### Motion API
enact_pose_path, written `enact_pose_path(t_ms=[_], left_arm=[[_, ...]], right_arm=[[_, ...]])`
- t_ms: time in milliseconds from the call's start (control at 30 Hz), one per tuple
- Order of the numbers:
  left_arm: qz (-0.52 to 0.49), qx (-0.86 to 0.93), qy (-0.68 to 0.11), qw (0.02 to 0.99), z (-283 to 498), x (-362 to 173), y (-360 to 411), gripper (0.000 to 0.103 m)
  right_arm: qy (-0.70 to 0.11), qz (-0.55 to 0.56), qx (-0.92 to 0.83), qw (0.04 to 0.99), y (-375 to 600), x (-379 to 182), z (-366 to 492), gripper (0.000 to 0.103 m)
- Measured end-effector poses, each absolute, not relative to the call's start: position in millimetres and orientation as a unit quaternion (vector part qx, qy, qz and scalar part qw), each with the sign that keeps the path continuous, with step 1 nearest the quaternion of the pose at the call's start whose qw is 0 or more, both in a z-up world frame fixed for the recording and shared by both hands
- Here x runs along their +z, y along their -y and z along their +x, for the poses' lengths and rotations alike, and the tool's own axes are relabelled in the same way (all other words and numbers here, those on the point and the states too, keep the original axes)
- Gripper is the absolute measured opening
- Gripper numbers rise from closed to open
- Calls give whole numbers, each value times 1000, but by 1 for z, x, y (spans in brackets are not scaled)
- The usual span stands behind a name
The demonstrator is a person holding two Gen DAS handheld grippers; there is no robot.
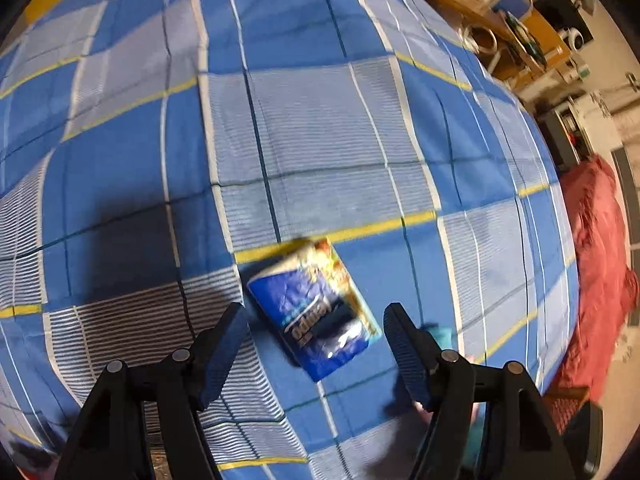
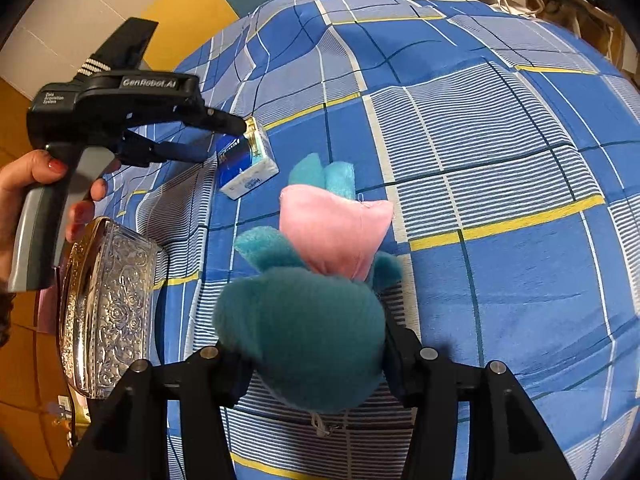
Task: Organize soft objects
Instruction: 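Grasp the blue Tempo tissue pack with the left tool while the right holds the plush, then carry the Tempo pack into the gold tin and open the left tool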
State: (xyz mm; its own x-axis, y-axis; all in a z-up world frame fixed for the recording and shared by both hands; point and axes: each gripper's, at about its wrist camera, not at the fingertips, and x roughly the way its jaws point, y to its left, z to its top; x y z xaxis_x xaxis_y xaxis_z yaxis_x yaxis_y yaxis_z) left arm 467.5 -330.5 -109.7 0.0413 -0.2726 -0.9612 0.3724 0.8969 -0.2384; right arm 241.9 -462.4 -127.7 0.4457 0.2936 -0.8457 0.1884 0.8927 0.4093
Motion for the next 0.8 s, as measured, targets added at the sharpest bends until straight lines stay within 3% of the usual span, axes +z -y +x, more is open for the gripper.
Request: enact_pose_path(t_ms=[333, 500, 800], left_arm=[[86, -178, -642, 741, 439, -128, 360, 76], [74, -154, -643, 746, 436, -145, 359, 63], [26, -164, -638, 752, 423, -134, 350, 60]], right_arm=[[-523, 195, 8, 830, 461, -126, 241, 54], [-524, 186, 8, 831, 458, -127, 241, 54], [-524, 170, 6, 835, 455, -129, 242, 54]])
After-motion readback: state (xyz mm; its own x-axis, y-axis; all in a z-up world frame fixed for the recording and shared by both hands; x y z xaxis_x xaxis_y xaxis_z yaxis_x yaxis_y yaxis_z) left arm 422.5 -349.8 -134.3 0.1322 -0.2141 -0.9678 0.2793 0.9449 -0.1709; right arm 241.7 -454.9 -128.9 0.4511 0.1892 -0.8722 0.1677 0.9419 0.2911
